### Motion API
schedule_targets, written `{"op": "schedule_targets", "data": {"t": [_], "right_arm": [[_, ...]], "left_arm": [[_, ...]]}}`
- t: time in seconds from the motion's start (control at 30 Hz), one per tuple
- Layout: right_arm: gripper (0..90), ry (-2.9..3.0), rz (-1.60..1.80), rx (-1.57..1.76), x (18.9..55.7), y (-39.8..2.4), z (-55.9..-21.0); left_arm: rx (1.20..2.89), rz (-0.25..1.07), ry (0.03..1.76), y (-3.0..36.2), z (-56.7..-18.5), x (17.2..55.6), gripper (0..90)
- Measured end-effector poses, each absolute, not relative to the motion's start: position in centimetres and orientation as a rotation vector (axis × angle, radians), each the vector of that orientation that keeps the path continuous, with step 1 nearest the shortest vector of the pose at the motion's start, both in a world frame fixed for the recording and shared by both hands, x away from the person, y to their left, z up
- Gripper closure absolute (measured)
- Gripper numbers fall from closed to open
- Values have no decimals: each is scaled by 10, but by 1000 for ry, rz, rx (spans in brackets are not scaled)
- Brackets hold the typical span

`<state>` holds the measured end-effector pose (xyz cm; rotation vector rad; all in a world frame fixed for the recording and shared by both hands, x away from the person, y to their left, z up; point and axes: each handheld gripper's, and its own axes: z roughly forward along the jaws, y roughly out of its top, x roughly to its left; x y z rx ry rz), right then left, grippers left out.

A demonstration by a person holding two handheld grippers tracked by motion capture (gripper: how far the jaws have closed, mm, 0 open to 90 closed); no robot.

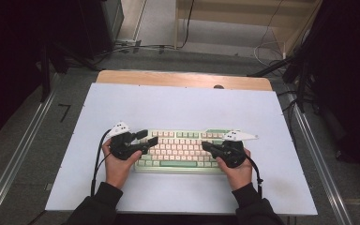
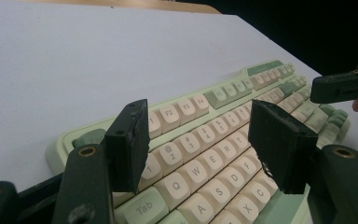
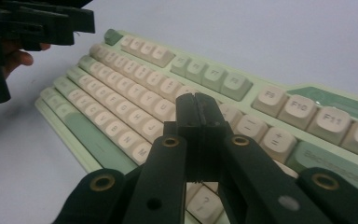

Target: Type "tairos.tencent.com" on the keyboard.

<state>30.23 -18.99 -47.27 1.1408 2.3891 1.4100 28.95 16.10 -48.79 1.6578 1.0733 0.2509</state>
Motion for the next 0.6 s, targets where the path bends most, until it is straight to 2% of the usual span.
{"op": "schedule_targets", "data": {"t": [0.6], "right_arm": [[876,2503,1385,1037,299,-158,-481]], "left_arm": [[1648,252,1078,161,-489,288,398]]}}
